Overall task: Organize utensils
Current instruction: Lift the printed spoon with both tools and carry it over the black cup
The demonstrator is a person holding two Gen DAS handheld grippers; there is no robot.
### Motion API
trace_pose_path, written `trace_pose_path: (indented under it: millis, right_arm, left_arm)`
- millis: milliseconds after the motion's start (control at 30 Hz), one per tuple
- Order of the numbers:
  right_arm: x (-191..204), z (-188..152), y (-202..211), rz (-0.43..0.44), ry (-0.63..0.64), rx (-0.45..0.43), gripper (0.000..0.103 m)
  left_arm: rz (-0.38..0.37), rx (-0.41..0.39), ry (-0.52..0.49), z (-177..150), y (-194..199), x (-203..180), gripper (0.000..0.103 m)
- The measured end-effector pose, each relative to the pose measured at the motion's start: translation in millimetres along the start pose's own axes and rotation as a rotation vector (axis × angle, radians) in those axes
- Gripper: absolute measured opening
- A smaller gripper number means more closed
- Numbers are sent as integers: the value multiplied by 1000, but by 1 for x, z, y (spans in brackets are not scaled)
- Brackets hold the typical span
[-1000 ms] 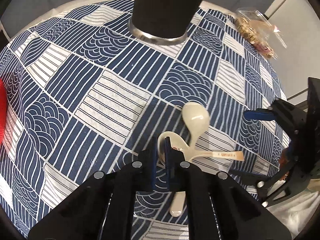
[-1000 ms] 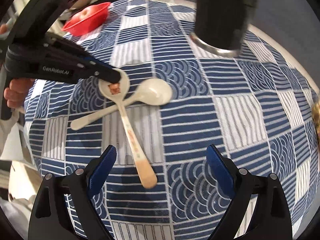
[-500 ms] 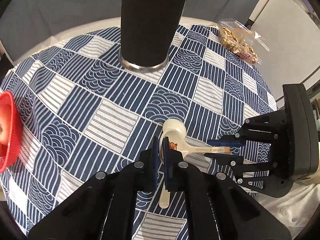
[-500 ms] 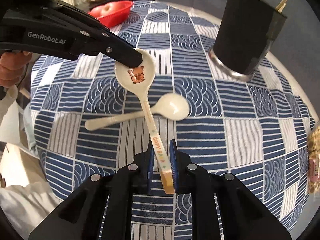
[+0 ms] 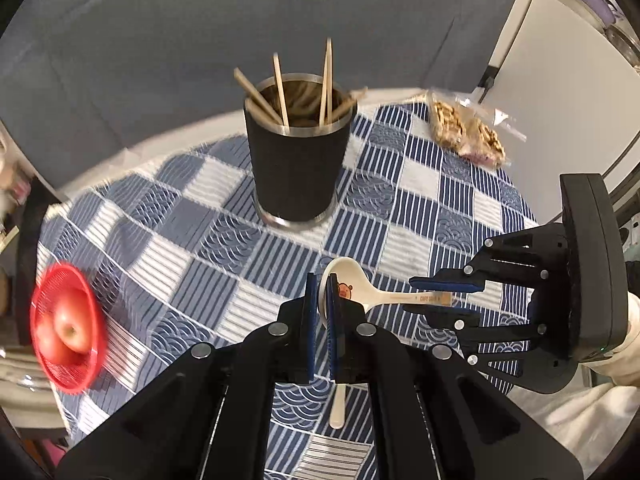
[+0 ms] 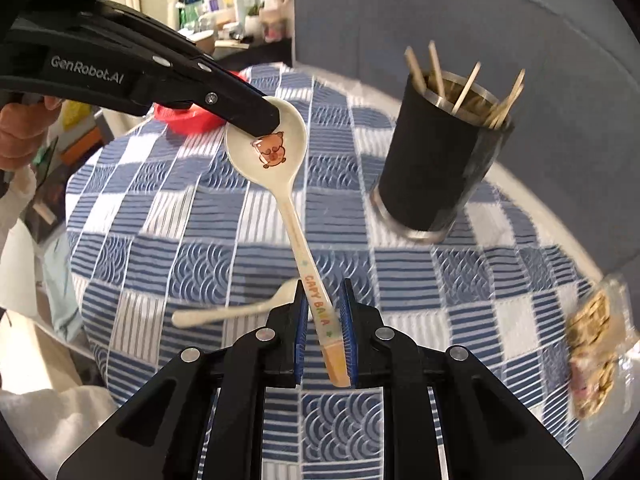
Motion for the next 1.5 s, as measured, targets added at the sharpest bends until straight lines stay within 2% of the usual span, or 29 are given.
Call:
trace_pose_path:
  millis: [133,400,533,867,1167,1367,1500]
  right_arm:
    - [-8,26,13,-36,12,-38,15]
    - [-27,77,32,-79,3,-97,15]
    - [-36,99,35,-71,-19,-123,15]
    - [-57,136,35,-93,-85,-169,14]
    - [-85,159,15,-75,-184,-199,15]
    - [-100,168,-10,-75,-221,-210,14]
    - [-108,170,-23,-75,-249,-228,14]
  left_arm:
    - [41,7,-42,28,16,2,5]
    - [69,0,-92,75,41,9,5]
    - [94,6,-114,97,50,16,5]
    - [99,-41,-182,145,68,18,5]
    - [96,-63,-253,177,59,25,6]
    - [96,-40,-306,195,41,35,7]
    - [61,-46,-331,203,31,34,9]
Point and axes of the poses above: each gripper's, at about its wrist camera, not at the fingertips, and y roughly against the way its jaws point, x to its left, z to its top, the point moved 7 cm from there along -y, roughly the way its jaws point, and after that the axes turned 7 degrees about -x, right-handed, at the moved point
